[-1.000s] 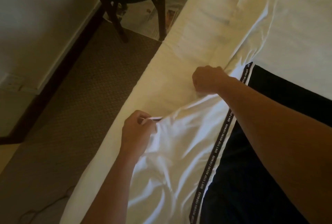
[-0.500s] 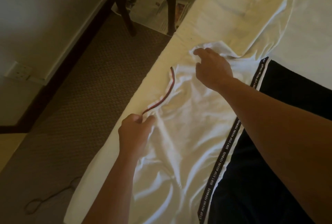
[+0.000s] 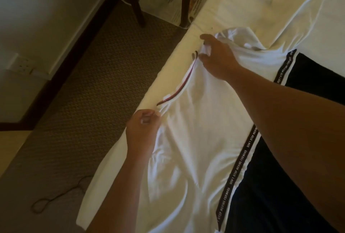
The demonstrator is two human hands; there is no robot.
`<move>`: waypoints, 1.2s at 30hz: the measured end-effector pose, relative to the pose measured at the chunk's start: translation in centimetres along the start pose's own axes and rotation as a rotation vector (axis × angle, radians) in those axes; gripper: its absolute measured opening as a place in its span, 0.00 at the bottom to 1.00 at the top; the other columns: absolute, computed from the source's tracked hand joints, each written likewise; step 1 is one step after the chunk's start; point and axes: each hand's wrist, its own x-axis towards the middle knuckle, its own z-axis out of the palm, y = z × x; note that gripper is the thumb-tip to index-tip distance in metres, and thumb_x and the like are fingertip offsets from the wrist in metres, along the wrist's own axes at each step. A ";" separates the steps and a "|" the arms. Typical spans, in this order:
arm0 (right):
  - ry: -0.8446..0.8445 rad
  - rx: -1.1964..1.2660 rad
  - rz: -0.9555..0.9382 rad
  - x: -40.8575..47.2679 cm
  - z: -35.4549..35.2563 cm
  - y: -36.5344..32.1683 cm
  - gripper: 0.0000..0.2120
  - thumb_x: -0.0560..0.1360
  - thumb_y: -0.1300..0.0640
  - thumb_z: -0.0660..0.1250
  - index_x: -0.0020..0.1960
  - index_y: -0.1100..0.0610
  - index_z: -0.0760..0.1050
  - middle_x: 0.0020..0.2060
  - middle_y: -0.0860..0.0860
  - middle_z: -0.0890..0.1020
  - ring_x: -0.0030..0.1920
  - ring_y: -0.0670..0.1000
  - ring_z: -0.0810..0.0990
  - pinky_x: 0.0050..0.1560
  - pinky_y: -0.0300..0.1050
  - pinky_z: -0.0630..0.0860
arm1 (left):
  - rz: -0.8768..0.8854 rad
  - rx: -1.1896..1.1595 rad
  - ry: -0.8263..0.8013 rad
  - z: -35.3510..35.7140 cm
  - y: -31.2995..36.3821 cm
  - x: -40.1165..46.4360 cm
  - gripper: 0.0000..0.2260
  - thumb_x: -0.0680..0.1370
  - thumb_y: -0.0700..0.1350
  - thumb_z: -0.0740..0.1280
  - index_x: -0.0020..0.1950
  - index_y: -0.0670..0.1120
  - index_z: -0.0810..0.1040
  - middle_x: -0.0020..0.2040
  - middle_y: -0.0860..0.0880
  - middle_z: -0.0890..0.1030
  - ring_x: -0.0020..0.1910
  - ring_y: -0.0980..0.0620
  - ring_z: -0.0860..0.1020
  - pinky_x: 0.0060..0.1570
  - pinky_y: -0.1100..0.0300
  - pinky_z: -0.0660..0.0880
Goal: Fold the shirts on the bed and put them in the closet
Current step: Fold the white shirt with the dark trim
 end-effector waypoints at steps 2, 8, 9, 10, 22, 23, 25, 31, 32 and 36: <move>0.026 -0.066 0.026 -2.2 0.3 0.3 0.27 0.81 0.54 0.63 0.79 0.49 0.61 0.78 0.51 0.65 0.79 0.55 0.58 0.76 0.57 0.53 | -0.048 0.093 -0.072 -1.1 -0.1 -0.7 0.09 0.66 0.57 0.73 0.39 0.53 0.81 0.34 0.54 0.82 0.38 0.51 0.80 0.51 0.44 0.79; 0.067 -0.074 0.055 -13.3 2.9 0.5 0.22 0.80 0.56 0.64 0.74 0.53 0.69 0.75 0.52 0.68 0.74 0.56 0.64 0.72 0.57 0.61 | -0.230 0.491 -0.360 -4.8 -0.9 -3.9 0.16 0.58 0.61 0.75 0.33 0.50 0.80 0.30 0.52 0.82 0.35 0.46 0.83 0.45 0.44 0.81; 0.060 -0.078 0.061 -15.7 3.6 0.7 0.21 0.80 0.57 0.64 0.72 0.53 0.71 0.73 0.52 0.70 0.73 0.56 0.66 0.72 0.58 0.63 | -0.228 0.499 -0.386 -5.2 -1.4 -4.4 0.16 0.58 0.60 0.75 0.32 0.49 0.80 0.29 0.51 0.81 0.35 0.46 0.83 0.45 0.42 0.81; 0.062 -0.072 0.066 -18.1 4.2 0.7 0.19 0.79 0.57 0.64 0.70 0.54 0.73 0.72 0.52 0.71 0.72 0.56 0.67 0.71 0.59 0.65 | -0.210 0.486 -0.366 -5.7 -1.7 -5.0 0.15 0.60 0.59 0.75 0.32 0.49 0.79 0.29 0.51 0.80 0.34 0.45 0.81 0.45 0.40 0.81; 0.220 0.029 0.418 -40.4 11.2 -0.3 0.12 0.76 0.52 0.69 0.59 0.52 0.75 0.58 0.49 0.72 0.58 0.52 0.70 0.59 0.52 0.72 | -0.157 0.405 -0.260 -8.3 -6.3 -12.6 0.23 0.71 0.58 0.78 0.28 0.46 0.72 0.24 0.50 0.74 0.32 0.46 0.78 0.45 0.47 0.79; 0.252 0.075 0.467 -42.1 11.6 -0.6 0.10 0.76 0.52 0.69 0.56 0.52 0.74 0.55 0.48 0.73 0.55 0.52 0.71 0.56 0.51 0.73 | -0.161 0.446 -0.297 -8.4 -6.6 -13.0 0.23 0.73 0.56 0.78 0.28 0.45 0.71 0.25 0.49 0.74 0.31 0.47 0.77 0.42 0.50 0.77; 0.256 0.208 0.615 -44.7 12.4 -1.5 0.08 0.78 0.48 0.67 0.53 0.50 0.72 0.52 0.47 0.74 0.51 0.51 0.75 0.50 0.49 0.74 | -0.168 0.494 -0.370 -8.6 -6.8 -13.2 0.22 0.75 0.55 0.76 0.30 0.43 0.73 0.27 0.46 0.76 0.30 0.48 0.77 0.39 0.55 0.73; 0.096 0.269 0.879 -48.8 15.0 -3.7 0.14 0.79 0.42 0.62 0.54 0.52 0.72 0.47 0.47 0.78 0.48 0.49 0.78 0.51 0.51 0.78 | -0.163 0.536 -0.453 -9.1 -7.4 -13.7 0.16 0.78 0.47 0.72 0.33 0.43 0.75 0.30 0.45 0.76 0.33 0.46 0.76 0.36 0.58 0.71; 0.055 0.274 0.889 -48.7 14.9 -3.7 0.12 0.80 0.45 0.62 0.50 0.53 0.73 0.44 0.48 0.79 0.43 0.49 0.78 0.50 0.51 0.78 | -0.141 0.524 -0.423 -9.2 -7.6 -13.8 0.16 0.79 0.47 0.70 0.34 0.43 0.75 0.32 0.45 0.76 0.35 0.44 0.76 0.38 0.56 0.72; -0.032 0.393 0.896 -49.0 13.8 -2.5 0.11 0.79 0.50 0.66 0.49 0.58 0.78 0.40 0.51 0.80 0.40 0.49 0.78 0.45 0.47 0.77 | -0.133 0.460 -0.331 -10.4 -9.0 -14.5 0.14 0.82 0.50 0.66 0.42 0.42 0.76 0.42 0.41 0.79 0.43 0.41 0.80 0.44 0.44 0.83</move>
